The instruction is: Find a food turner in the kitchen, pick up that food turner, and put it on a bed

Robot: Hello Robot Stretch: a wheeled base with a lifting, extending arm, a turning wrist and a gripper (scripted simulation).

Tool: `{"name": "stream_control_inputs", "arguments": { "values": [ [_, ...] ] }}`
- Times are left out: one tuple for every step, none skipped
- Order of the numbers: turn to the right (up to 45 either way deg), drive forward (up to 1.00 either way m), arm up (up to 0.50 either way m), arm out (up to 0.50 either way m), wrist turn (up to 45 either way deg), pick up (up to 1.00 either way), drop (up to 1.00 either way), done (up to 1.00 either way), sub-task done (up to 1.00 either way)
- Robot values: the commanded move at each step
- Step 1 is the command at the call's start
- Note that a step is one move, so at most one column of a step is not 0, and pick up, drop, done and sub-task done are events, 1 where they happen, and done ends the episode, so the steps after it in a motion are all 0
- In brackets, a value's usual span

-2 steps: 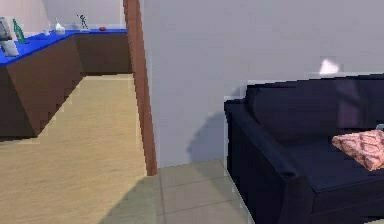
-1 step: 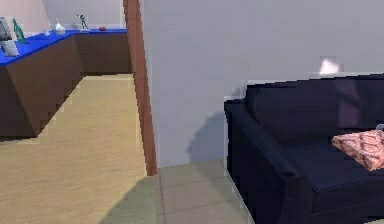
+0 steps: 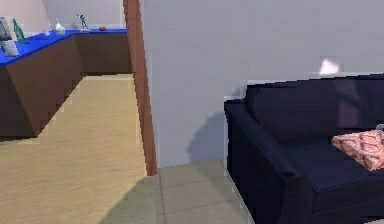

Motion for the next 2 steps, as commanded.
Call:
{"name": "stream_control_inputs", "arguments": {
  "values": [
    [45.0,0.00,0.00,0.00,0.0,0.00,0.00,0.00,0.00],
    [45.0,0.00,0.00,0.00,0.0,0.00,0.00,0.00,0.00]
  ]
}}
